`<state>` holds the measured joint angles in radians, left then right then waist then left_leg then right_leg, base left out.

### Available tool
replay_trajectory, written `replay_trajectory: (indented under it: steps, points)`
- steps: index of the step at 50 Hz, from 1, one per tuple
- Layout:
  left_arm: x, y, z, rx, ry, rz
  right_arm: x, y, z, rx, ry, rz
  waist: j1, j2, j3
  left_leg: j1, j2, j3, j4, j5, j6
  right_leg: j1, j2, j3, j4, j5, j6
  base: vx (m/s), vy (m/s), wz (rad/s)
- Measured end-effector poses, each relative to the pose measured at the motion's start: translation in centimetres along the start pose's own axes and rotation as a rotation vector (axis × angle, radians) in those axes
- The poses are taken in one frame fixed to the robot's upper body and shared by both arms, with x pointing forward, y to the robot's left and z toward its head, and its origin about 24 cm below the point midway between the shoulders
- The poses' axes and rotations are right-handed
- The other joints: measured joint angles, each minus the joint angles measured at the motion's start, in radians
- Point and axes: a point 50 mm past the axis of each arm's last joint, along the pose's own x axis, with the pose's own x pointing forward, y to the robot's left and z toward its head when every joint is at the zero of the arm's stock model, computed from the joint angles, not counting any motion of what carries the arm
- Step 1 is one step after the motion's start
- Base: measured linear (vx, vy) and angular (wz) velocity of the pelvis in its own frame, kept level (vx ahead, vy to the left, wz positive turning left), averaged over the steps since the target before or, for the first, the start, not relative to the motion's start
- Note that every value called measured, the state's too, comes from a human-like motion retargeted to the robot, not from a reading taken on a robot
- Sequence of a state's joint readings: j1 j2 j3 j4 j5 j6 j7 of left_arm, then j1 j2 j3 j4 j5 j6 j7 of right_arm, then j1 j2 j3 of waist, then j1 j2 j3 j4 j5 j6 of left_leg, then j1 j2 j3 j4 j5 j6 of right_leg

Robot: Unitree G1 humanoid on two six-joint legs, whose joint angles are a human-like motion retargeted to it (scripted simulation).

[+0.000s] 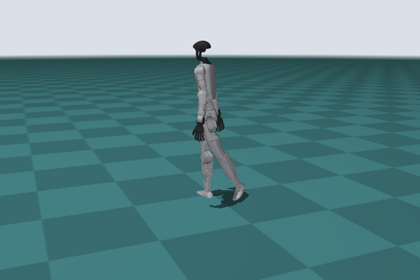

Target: In place motions

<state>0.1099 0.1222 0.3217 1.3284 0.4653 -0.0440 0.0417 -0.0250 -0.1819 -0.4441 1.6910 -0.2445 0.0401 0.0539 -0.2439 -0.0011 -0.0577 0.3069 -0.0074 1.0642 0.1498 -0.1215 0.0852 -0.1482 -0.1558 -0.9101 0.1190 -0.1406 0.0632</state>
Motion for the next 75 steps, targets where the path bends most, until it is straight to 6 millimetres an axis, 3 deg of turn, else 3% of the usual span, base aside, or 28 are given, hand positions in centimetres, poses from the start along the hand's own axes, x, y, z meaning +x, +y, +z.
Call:
replay_trajectory:
  steps: [2,4,7,13,15,18,20,22,23,25,29,32,35,37,42,46,50,55,57,59,65,68,71,73,75]
  points:
    - [0.0,-0.2,0.5,0.008,-0.029,-0.02,0.0,0.2,-0.3,-0.046,0.012,0.008,0.051,-0.08,0.002,-0.006,0.006,-0.076,0.136,0.027,0.139,0.023,-0.052,0.071,-0.002,0.003,0.001,0.48,-0.24,-1.99]
    - [0.0,0.0,0.8,0.031,-0.053,-0.028,0.1,0.6,-0.1,-0.113,0.013,0.022,0.149,-0.123,0.051,-0.028,0.074,-0.214,0.351,0.016,0.177,0.077,-0.03,0.168,0.003,-0.018,-0.008,0.56,-0.36,-2.74]
    - [0.0,-0.2,1.8,0.076,-0.091,-0.038,0.0,1.1,1.6,-0.233,-0.043,0.035,0.225,-0.141,0.093,-0.252,0.058,-0.54,0.581,0.044,0.177,0.09,-0.018,0.221,-0.025,-0.002,-0.035,0.16,-0.16,-1.52]
    - [0.1,-0.5,2.1,0.105,-0.066,-0.046,-0.9,1.9,7.1,-0.503,-0.253,0.004,0.262,-0.131,0.138,-0.472,0.117,-0.748,0.583,-0.033,0.177,0.096,0.053,0.279,-0.05,-0.009,-0.095,0.1,-0.16,-1.14]
    - [0.1,-0.6,2.0,0.122,-0.061,-0.035,-1.2,2.1,8.3,-0.564,-0.301,-0.019,0.269,-0.124,0.141,-0.53,0.081,-0.822,0.48,-0.03,0.177,0.089,0.061,0.3,-0.057,0.006,-0.101,0.06,0.14,-0.99]
    - [0.0,-1.3,1.3,0.144,-0.041,-0.024,-1.2,1.8,8.4,-0.585,-0.312,-0.039,0.269,-0.115,0.133,-0.565,-0.103,-1.077,0.202,0.112,0.177,0.075,0.028,0.326,-0.056,0.047,-0.071,0.07,0.38,-0.74]
    - [-0.1,-1.5,0.5,0.147,-0.012,-0.021,-1.1,1.7,7.9,-0.568,-0.292,-0.028,0.277,-0.099,0.143,-0.534,-0.179,-1.319,0.051,0.206,0.118,0.093,0.043,0.348,-0.043,0.053,-0.055,0.22,0.23,-1.02]
    - [-0.2,-1.7,-0.8,0.135,0.036,-0.024,-0.8,1.7,6.8,-0.539,-0.25,-0.004,0.294,-0.081,0.151,-0.488,-0.184,-1.393,-0.063,0.354,0.023,0.123,0.074,0.393,-0.029,0.057,-0.037,0.32,0.12,-1.16]
    - [-0.3,-1.9,-1.6,0.128,0.066,-0.029,-0.6,1.6,6.1,-0.525,-0.221,0.01,0.284,-0.076,0.147,-0.472,-0.166,-1.317,-0.102,0.434,0.024,0.141,0.077,0.4,-0.023,0.061,-0.023,0.4,0.13,-0.28]
    - [-0.7,-2.6,-3.5,0.109,0.133,-0.051,-0.3,1.1,4.3,-0.503,-0.152,0.027,0.192,-0.065,0.11,-0.431,-0.106,-1.118,-0.097,0.298,0.038,0.166,0.067,0.35,-0.011,0.07,0.007,0.45,0.17,0.55]
    - [-1.2,-3.3,-4.9,0.023,0.217,-0.068,0.0,0.7,2.0,-0.434,-0.074,0.011,0.115,-0.065,0.085,-0.417,-0.13,-1.185,-0.085,0.295,0.062,0.182,0.077,0.386,-0.007,0.103,0.028,0.18,0.13,-0.32]
    - [-1.0,-2.9,-4.4,0.021,0.198,-0.062,0.1,0.3,0.5,-0.35,-0.03,0.014,0.143,-0.076,0.102,-0.374,-0.129,-1.118,-0.096,0.278,0.083,0.179,0.072,0.461,0.016,0.122,0.035,0.11,0.14,-1.18]
    - [-1.2,-2.4,-5.4,0.073,0.21,-0.047,0.1,-0.4,-1.3,-0.348,0.062,0.026,0.17,-0.074,0.052,-0.357,-0.117,-1.048,-0.127,0.264,0.091,0.125,0.069,0.529,0.055,0.117,0.041,0.21,0.07,-1.34]
    - [-1.3,-1.9,-6.2,0.08,0.228,-0.03,0.1,-0.2,-0.9,-0.384,0.06,0.017,0.149,-0.072,0.041,-0.351,-0.104,-0.999,-0.138,0.253,0.095,0.101,0.074,0.551,0.066,0.104,0.033,-0.03,-0.09,-1.48]
    - [-1.7,-0.4,-7.7,0.154,0.319,-0.019,-0.1,1.7,3.6,-0.447,-0.123,0.056,0.074,-0.054,0.076,-0.314,-0.047,-0.853,-0.16,0.217,0.104,0.068,0.091,0.577,0.078,0.06,0.007,-0.18,-0.17,-1.95]
    - [-2.0,-0.1,-8.8,0.226,0.369,-0.021,-0.7,3.0,6.4,-0.501,-0.237,0.077,0.039,-0.029,0.071,-0.291,0.0,-0.704,-0.174,0.179,0.1,0.059,0.056,0.408,0.079,0.001,-0.025,-0.18,-0.19,-2.52]
    - [-2.2,-0.9,-9.1,0.224,0.37,-0.036,-1.0,3.3,7.6,-0.571,-0.278,0.055,0.063,-0.004,0.045,-0.257,0.029,-0.557,-0.186,0.13,0.089,0.074,0.017,0.16,0.077,-0.068,-0.044,-0.08,-0.19,-2.94]
    - [-1.9,-2.0,-8.0,0.189,0.339,-0.069,-0.9,2.7,7.2,-0.591,-0.251,0.012,0.088,0.023,0.014,-0.214,0.053,-0.414,-0.178,0.073,0.049,0.108,-0.001,-0.076,0.054,-0.092,-0.045,0.02,-0.17,-2.53]
    - [-1.6,-2.0,-7.2,0.186,0.315,-0.071,-0.7,2.5,6.5,-0.558,-0.217,0.004,0.087,0.029,0.001,-0.192,0.06,-0.336,-0.171,0.056,0.024,0.108,0.004,-0.1,0.021,-0.043,-0.052,0.12,-0.24,-1.93]
    - [-1.4,-2.0,-6.5,0.186,0.287,-0.07,-0.5,2.2,5.5,-0.508,-0.174,0.004,0.081,0.031,-0.01,-0.167,0.068,-0.269,-0.16,0.046,-0.004,0.096,0.012,-0.059,-0.013,0.034,-0.069,0.18,-0.25,-1.62]
    - [-0.8,-2.1,-4.1,0.152,0.181,-0.068,0.0,1.3,1.8,-0.325,-0.028,0.014,0.073,0.029,-0.018,-0.094,0.119,-0.13,-0.1,0.097,-0.044,0.072,0.054,0.117,-0.059,0.015,-0.118,0.22,-0.28,-1.21]
    - [-0.6,-2.3,-2.9,0.113,0.122,-0.082,0.1,1.0,0.7,-0.294,0.004,0.006,0.066,-0.027,-0.018,-0.076,0.145,-0.085,0.005,0.181,0.01,0.079,0.009,0.177,-0.077,0.006,-0.125,0.17,-0.27,-1.1]
    - [-0.4,-2.0,-2.0,0.115,0.083,-0.088,0.1,0.7,-0.1,-0.311,0.031,-0.002,0.104,-0.108,-0.005,-0.081,0.215,-0.078,0.249,0.209,0.147,0.106,-0.043,0.26,-0.088,-0.017,-0.133,0.3,-0.33,-1.58]
    - [-0.2,-1.5,-1.0,0.126,0.056,-0.072,0.1,0.6,-0.2,-0.335,0.038,-0.004,0.142,-0.111,0.028,-0.127,0.335,-0.188,0.474,0.186,0.177,0.139,0.001,0.319,-0.092,-0.045,-0.149,0.31,-0.36,-1.66]
    - [-0.1,-2.2,0.1,0.134,0.025,-0.077,0.1,0.2,-0.2,-0.351,0.038,-0.023,0.137,-0.09,0.028,-0.298,0.299,-0.427,0.561,0.209,0.177,0.112,-0.003,0.309,-0.099,-0.023,-0.151,-0.12,0.01,-0.27]
